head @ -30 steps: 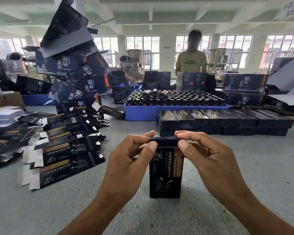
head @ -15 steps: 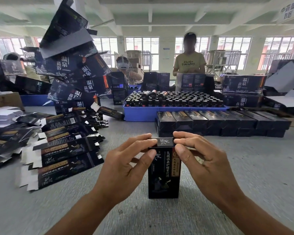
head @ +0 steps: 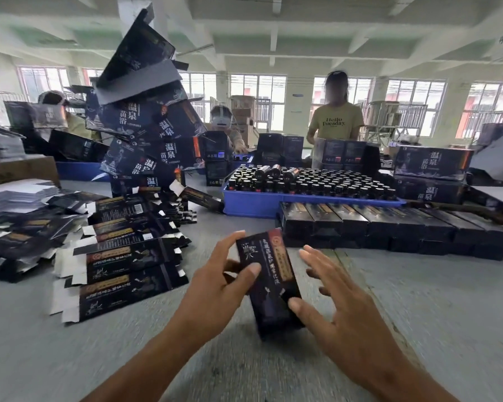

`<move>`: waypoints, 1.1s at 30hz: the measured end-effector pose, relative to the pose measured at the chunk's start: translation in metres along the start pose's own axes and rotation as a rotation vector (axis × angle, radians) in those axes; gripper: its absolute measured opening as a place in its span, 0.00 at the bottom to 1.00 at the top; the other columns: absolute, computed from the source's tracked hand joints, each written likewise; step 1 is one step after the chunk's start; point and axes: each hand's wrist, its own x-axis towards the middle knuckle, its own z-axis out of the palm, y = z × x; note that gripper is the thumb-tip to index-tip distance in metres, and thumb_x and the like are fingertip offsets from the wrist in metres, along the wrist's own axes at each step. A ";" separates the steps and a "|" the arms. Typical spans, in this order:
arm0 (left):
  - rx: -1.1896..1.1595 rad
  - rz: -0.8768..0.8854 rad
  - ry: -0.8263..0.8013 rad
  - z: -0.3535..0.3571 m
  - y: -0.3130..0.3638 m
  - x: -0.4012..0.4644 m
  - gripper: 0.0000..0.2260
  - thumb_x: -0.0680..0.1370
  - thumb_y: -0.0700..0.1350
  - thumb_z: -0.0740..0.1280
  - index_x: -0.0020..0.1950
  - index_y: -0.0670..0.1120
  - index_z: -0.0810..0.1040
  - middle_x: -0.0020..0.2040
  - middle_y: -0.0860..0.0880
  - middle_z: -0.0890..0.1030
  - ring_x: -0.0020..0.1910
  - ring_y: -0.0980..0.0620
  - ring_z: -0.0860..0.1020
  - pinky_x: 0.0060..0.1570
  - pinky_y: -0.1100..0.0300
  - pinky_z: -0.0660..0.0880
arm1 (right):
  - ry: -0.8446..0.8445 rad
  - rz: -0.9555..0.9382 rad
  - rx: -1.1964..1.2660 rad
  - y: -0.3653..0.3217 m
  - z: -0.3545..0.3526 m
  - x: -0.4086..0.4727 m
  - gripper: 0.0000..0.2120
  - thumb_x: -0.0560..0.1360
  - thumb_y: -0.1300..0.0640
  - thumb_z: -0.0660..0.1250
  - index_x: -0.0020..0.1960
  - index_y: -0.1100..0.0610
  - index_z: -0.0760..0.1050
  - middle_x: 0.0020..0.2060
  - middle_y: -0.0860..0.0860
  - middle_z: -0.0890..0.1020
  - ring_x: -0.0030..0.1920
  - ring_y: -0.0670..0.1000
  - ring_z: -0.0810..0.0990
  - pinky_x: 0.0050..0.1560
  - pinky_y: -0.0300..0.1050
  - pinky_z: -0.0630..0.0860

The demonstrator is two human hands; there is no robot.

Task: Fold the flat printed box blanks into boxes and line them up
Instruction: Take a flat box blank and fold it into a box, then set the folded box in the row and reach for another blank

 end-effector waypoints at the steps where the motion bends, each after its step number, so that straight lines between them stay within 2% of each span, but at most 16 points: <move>1: 0.013 -0.052 0.016 -0.003 -0.003 0.001 0.24 0.78 0.58 0.66 0.72 0.69 0.63 0.48 0.54 0.84 0.44 0.59 0.84 0.38 0.63 0.79 | -0.018 -0.033 -0.060 -0.001 0.002 -0.001 0.32 0.74 0.32 0.60 0.75 0.28 0.50 0.73 0.22 0.53 0.73 0.29 0.56 0.70 0.39 0.62; 3: 0.132 -0.130 0.023 -0.006 -0.008 0.004 0.27 0.78 0.63 0.62 0.76 0.66 0.58 0.50 0.52 0.85 0.46 0.58 0.84 0.46 0.57 0.80 | -0.076 -0.081 -0.152 -0.003 0.007 -0.001 0.31 0.73 0.31 0.58 0.75 0.33 0.57 0.74 0.24 0.56 0.72 0.27 0.52 0.70 0.37 0.56; 4: 0.248 -0.151 0.009 -0.007 -0.010 0.005 0.29 0.78 0.65 0.59 0.78 0.64 0.55 0.54 0.51 0.84 0.50 0.55 0.83 0.53 0.53 0.79 | -0.122 -0.096 -0.183 -0.004 0.010 0.000 0.30 0.73 0.31 0.58 0.75 0.35 0.62 0.73 0.25 0.60 0.72 0.28 0.51 0.71 0.37 0.56; 6: 0.456 -0.186 0.003 -0.008 -0.013 0.006 0.30 0.79 0.67 0.54 0.80 0.61 0.52 0.62 0.49 0.81 0.59 0.50 0.80 0.60 0.52 0.75 | -0.251 -0.103 -0.265 -0.004 0.017 0.002 0.29 0.75 0.32 0.59 0.75 0.37 0.64 0.72 0.27 0.61 0.72 0.28 0.47 0.75 0.39 0.55; 9: 0.543 -0.217 0.086 -0.013 -0.019 0.011 0.26 0.82 0.63 0.54 0.78 0.58 0.56 0.63 0.50 0.79 0.59 0.49 0.78 0.60 0.49 0.75 | -0.354 -0.081 -0.334 0.003 0.023 0.009 0.26 0.80 0.38 0.60 0.76 0.37 0.61 0.75 0.30 0.58 0.75 0.34 0.48 0.77 0.40 0.53; 13: 0.618 -0.250 0.086 -0.015 -0.030 0.012 0.21 0.82 0.57 0.60 0.74 0.58 0.61 0.50 0.55 0.79 0.50 0.52 0.78 0.54 0.51 0.77 | -0.340 -0.056 -0.367 0.010 0.033 0.027 0.24 0.82 0.42 0.56 0.78 0.40 0.61 0.77 0.34 0.60 0.77 0.41 0.53 0.78 0.43 0.54; 16: 0.749 -0.226 0.055 -0.007 -0.035 0.010 0.19 0.82 0.58 0.59 0.73 0.60 0.61 0.55 0.55 0.80 0.50 0.53 0.79 0.49 0.55 0.76 | -0.370 -0.027 -0.462 0.018 0.053 0.053 0.26 0.84 0.44 0.53 0.81 0.44 0.53 0.80 0.42 0.56 0.80 0.46 0.50 0.78 0.48 0.50; 18: 0.820 -0.199 0.046 -0.002 -0.036 0.012 0.20 0.82 0.58 0.59 0.74 0.61 0.60 0.59 0.57 0.79 0.52 0.54 0.79 0.46 0.57 0.74 | -0.385 -0.014 -0.542 0.026 0.068 0.075 0.27 0.85 0.47 0.51 0.82 0.48 0.49 0.81 0.47 0.53 0.81 0.50 0.49 0.78 0.51 0.50; 21: 0.819 -0.181 0.045 -0.002 -0.041 0.014 0.20 0.82 0.59 0.59 0.73 0.62 0.59 0.60 0.59 0.78 0.49 0.57 0.78 0.45 0.59 0.72 | -0.397 0.013 -0.626 0.036 0.089 0.112 0.27 0.85 0.52 0.50 0.82 0.54 0.48 0.81 0.51 0.53 0.81 0.53 0.50 0.78 0.54 0.53; 28: 0.767 -0.162 0.041 -0.005 -0.050 0.015 0.20 0.81 0.59 0.60 0.72 0.64 0.59 0.59 0.60 0.77 0.51 0.56 0.78 0.51 0.56 0.75 | -0.408 0.175 -0.690 0.042 0.111 0.172 0.23 0.82 0.59 0.53 0.77 0.58 0.60 0.76 0.54 0.66 0.76 0.56 0.62 0.69 0.58 0.65; 30: 0.757 -0.164 0.025 -0.006 -0.051 0.015 0.20 0.81 0.59 0.59 0.71 0.64 0.59 0.59 0.59 0.77 0.52 0.55 0.78 0.53 0.55 0.76 | -0.406 0.208 -0.678 0.044 0.113 0.175 0.25 0.81 0.60 0.54 0.78 0.58 0.59 0.77 0.54 0.64 0.77 0.56 0.61 0.70 0.58 0.65; 33: 0.769 -0.155 0.012 -0.005 -0.052 0.014 0.20 0.81 0.59 0.59 0.72 0.62 0.60 0.60 0.58 0.77 0.54 0.53 0.79 0.54 0.52 0.76 | -0.364 0.164 -0.635 0.041 0.113 0.165 0.29 0.81 0.60 0.54 0.81 0.57 0.52 0.81 0.52 0.56 0.80 0.54 0.53 0.75 0.57 0.61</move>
